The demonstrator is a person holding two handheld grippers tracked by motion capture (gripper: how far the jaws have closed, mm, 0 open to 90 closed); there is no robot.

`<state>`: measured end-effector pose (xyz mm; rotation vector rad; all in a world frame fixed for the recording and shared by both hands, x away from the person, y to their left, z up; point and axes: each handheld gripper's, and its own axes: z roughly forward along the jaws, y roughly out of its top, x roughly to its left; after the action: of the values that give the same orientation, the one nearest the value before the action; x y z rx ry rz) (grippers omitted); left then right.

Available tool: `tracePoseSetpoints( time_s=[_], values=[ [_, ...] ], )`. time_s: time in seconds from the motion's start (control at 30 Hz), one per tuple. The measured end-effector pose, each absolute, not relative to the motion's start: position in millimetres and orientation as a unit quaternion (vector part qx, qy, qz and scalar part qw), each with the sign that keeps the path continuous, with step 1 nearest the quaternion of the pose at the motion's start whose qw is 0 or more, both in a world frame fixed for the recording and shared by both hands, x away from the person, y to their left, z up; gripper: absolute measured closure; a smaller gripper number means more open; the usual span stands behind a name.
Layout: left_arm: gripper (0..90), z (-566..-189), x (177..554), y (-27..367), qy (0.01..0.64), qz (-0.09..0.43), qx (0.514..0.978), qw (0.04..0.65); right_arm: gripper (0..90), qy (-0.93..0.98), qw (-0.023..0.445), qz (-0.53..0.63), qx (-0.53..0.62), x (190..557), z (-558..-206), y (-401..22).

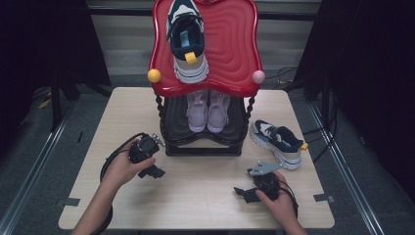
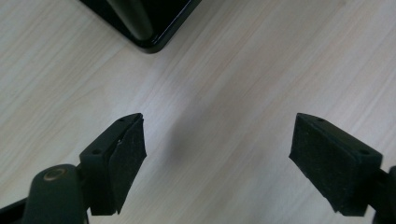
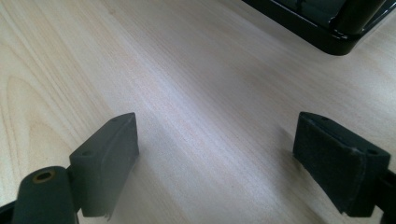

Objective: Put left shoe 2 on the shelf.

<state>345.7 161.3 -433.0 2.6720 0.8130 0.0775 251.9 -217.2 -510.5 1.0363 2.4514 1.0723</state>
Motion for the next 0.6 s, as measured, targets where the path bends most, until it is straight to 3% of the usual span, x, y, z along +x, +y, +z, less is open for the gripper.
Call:
tracePoseSetpoints(
  time_s=[0.23, 0.47, 0.6],
  values=[
    [17.9, -459.6, 341.6, 161.5, 0.303, 0.035, 0.929, 0.208, 13.8, 0.846, 0.136, 0.370, 0.358, 251.9, -510.4, -217.2],
    [16.6, -475.4, 336.2, 167.2, 0.322, 0.065, 0.908, 0.260, 13.8, 0.847, 0.136, 0.370, 0.357, 252.1, -510.4, -217.3],
    [16.4, -485.7, 332.1, 167.6, 0.323, 0.094, 0.905, 0.260, 13.8, 0.847, 0.136, 0.370, 0.357, 252.1, -510.4, -217.3]
  ],
)
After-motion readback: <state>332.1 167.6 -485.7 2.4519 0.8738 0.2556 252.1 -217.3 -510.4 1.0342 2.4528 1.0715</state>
